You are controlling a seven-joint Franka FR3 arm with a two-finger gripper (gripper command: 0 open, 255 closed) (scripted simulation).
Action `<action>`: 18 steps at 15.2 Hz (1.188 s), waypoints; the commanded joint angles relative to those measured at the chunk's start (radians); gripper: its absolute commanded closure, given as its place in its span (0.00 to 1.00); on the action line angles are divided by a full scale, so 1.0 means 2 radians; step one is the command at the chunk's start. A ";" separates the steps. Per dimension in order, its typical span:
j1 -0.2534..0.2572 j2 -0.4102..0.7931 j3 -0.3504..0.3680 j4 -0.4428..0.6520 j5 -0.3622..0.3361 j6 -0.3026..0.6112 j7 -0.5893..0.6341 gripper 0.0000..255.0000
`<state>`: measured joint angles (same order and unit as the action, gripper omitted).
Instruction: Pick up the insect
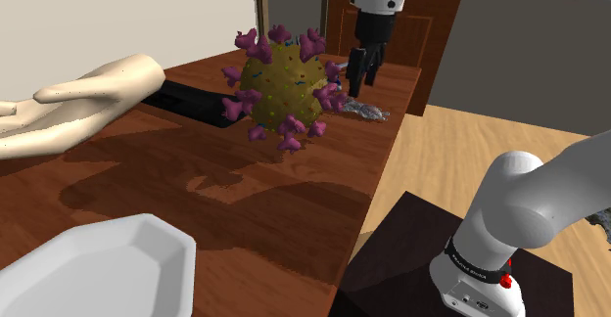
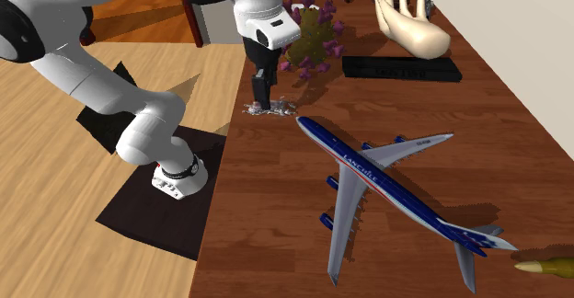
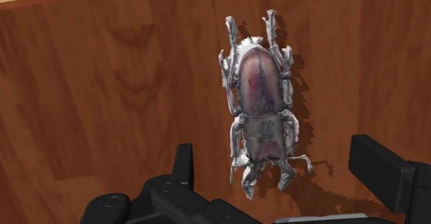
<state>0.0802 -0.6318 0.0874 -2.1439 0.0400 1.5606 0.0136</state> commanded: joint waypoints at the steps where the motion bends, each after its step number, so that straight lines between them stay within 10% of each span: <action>1: 0.004 0.003 0.002 -0.002 0.002 0.007 -0.006 0.00; 9: 0.005 -0.009 0.003 -0.055 0.004 0.049 -0.006 0.00; 10: 0.005 -0.009 0.003 -0.055 0.004 0.048 -0.006 1.00; 18: 0.005 -0.010 0.002 -0.056 0.003 0.048 -0.007 1.00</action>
<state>0.0902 -0.6514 0.0922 -2.2551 0.0469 1.6566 0.0005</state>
